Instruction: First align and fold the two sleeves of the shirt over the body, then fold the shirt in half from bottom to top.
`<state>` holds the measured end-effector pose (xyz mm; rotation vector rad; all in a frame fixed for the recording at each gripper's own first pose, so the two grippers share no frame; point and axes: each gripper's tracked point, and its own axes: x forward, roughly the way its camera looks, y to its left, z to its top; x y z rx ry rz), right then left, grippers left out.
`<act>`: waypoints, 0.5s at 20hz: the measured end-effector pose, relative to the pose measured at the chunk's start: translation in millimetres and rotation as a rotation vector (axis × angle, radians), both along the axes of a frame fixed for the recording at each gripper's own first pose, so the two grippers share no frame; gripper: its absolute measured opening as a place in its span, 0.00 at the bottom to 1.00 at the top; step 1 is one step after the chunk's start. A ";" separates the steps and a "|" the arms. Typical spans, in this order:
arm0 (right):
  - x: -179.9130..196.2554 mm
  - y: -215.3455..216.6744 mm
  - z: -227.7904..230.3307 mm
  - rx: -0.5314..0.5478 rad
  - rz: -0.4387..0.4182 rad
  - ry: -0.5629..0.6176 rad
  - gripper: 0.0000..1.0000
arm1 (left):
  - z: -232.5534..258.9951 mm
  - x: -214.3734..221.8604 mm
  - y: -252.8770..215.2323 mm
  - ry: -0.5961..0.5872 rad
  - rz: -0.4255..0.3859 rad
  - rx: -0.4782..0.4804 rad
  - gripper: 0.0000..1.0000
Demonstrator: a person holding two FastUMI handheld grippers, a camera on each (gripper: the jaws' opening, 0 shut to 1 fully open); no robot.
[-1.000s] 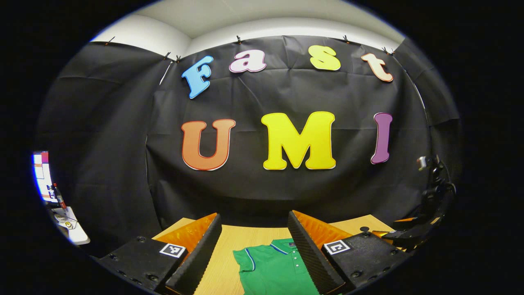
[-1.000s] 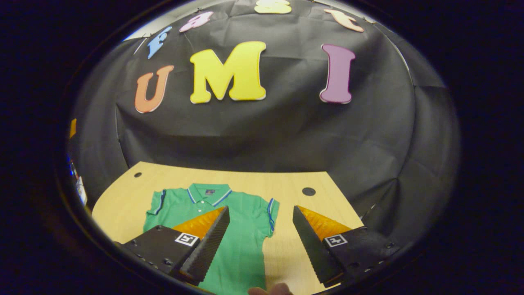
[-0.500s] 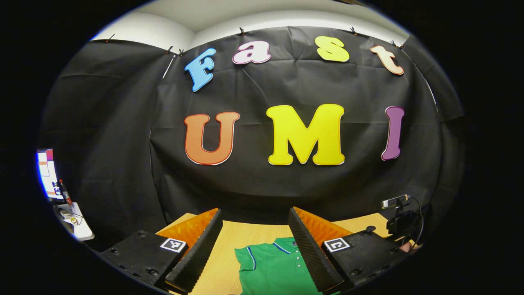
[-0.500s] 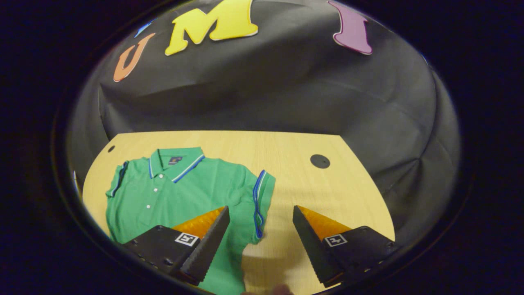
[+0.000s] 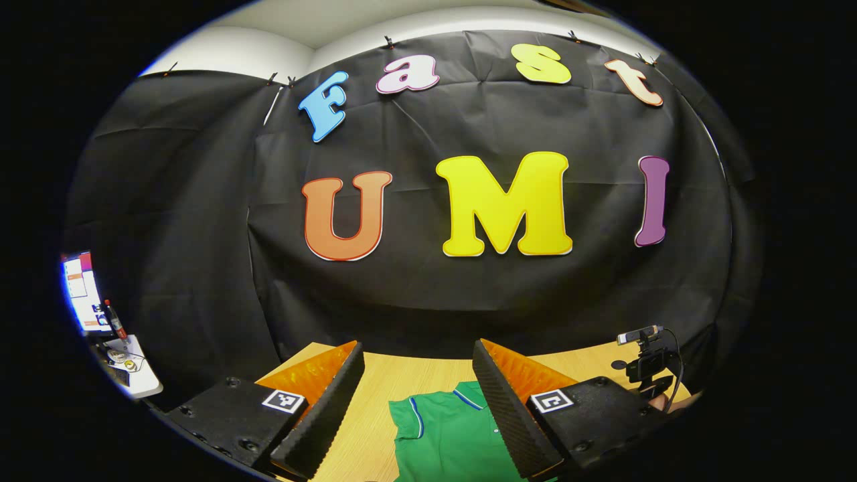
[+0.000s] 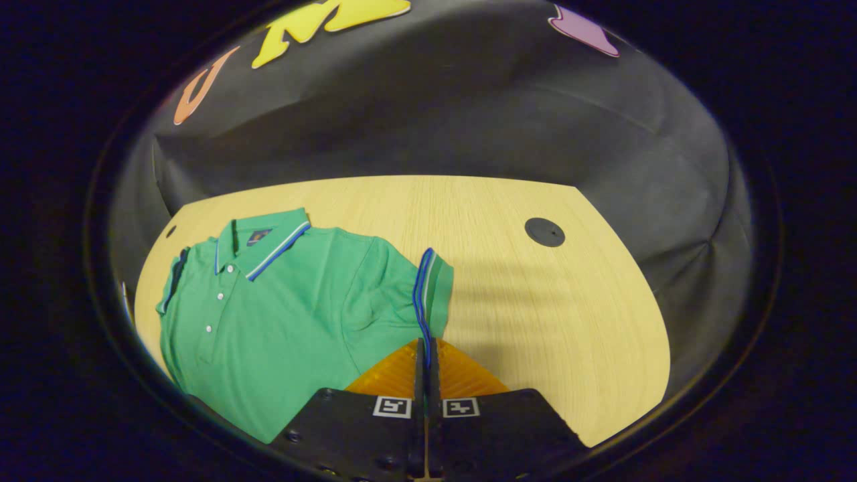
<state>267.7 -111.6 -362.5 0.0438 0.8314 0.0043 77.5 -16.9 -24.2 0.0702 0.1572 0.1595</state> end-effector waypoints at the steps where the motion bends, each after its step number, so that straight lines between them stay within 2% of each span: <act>1: -3.5 2.2 1.5 0.009 0.009 0.007 0.02 | 1.4 0.0 -1.1 -0.004 -0.003 0.001 1.00; 6: 0.1 16.8 41.5 0.040 0.022 -0.063 0.00 | 5.1 -0.4 -3.5 -0.019 -0.009 -0.012 1.00; 10: 1.3 55.3 63.9 0.079 0.006 -0.073 0.00 | -2.1 -8.9 1.2 0.002 0.009 -0.047 1.00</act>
